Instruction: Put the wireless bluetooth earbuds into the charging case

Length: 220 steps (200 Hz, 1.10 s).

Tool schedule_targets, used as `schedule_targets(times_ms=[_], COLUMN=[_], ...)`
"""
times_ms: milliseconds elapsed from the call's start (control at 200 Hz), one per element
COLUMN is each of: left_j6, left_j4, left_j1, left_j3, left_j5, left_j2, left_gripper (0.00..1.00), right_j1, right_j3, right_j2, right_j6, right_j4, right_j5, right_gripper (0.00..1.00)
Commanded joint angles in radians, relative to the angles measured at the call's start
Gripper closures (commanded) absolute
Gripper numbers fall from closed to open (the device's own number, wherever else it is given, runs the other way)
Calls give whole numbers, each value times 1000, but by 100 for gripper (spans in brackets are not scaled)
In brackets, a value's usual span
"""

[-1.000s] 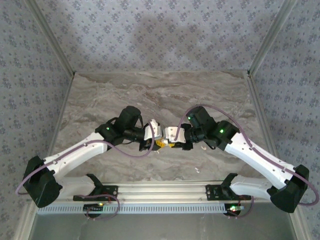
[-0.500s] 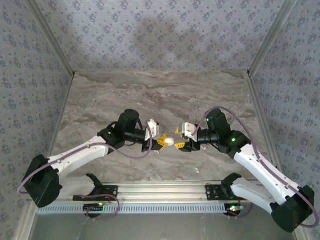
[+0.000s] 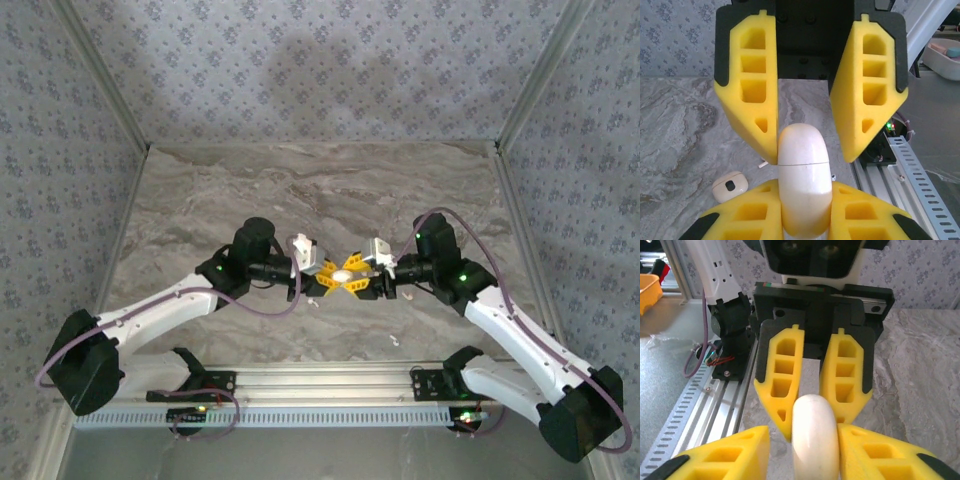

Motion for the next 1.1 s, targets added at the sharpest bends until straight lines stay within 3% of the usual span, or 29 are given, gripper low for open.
schedule_targets(times_ms=[0, 135, 195, 285, 360, 690, 1094], left_j6=[-18, -23, -23, -2, 37, 127, 142], left_j4=[47, 33, 32, -5, -91, -213, -222], left_j1=[-1, -1, -1, -1, -1, -11, -14], left_j3=[-4, 0, -1, 11, 39, 70, 80], left_j5=[15, 14, 10, -2, -7, -40, -28], left_j2=[-30, -35, -37, -39, -38, -32, -9], left_gripper=[80, 78, 74, 59, 55, 53, 53], right_j1=[-2, -3, -2, 6, 22, 153, 186], right_j3=[29, 54, 73, 110, 143, 258, 243], right_j2=[0, -2, -2, -3, -4, 48, 80], right_j6=[9, -34, -66, -121, -165, -263, -230], right_j4=[3, -59, -108, -193, -260, -460, -384], right_j5=[-42, -28, -8, 58, 139, 391, 322], right_gripper=[65, 80, 81, 81, 81, 81, 81])
